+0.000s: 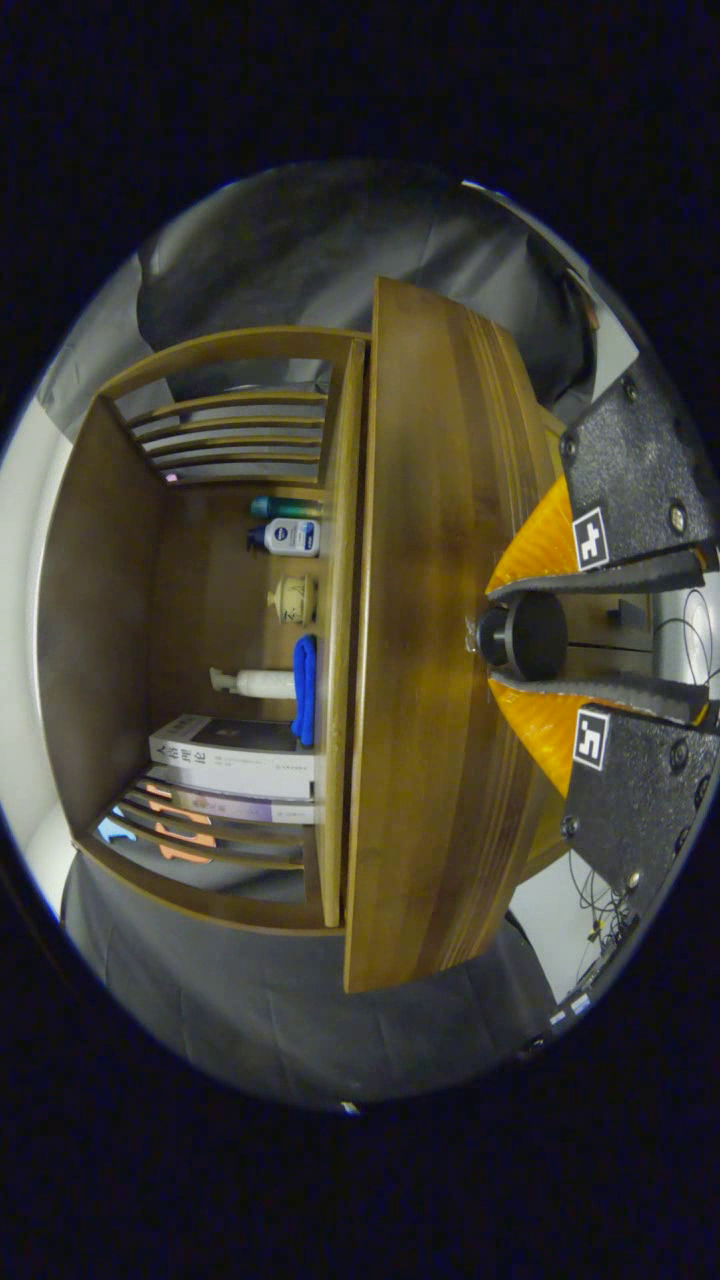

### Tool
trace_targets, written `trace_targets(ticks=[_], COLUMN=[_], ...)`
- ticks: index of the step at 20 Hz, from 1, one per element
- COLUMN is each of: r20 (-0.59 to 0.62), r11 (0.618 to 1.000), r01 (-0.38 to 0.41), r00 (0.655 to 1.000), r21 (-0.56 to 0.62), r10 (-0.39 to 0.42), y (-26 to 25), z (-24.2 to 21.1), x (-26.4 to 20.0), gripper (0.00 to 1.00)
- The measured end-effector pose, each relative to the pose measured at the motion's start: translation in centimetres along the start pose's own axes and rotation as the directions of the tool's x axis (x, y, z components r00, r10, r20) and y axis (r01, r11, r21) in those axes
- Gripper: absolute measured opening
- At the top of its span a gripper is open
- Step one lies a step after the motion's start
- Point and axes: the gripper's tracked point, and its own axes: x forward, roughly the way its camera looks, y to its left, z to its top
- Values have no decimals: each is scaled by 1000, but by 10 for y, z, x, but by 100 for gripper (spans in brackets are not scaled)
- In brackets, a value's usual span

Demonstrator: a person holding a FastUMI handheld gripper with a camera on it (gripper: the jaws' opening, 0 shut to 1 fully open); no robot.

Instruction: Pull open the drawer, take out the items inside it, and place them on the countertop above the cabinet.

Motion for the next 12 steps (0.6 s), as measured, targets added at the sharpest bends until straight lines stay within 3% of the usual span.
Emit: trace_targets(ticks=[12], r20=[-10], r11=[1000], r01=[-13], r00=[1000], r21=[16], r10=[14], y=[-1], z=[-14], x=[-64], gripper=[36])
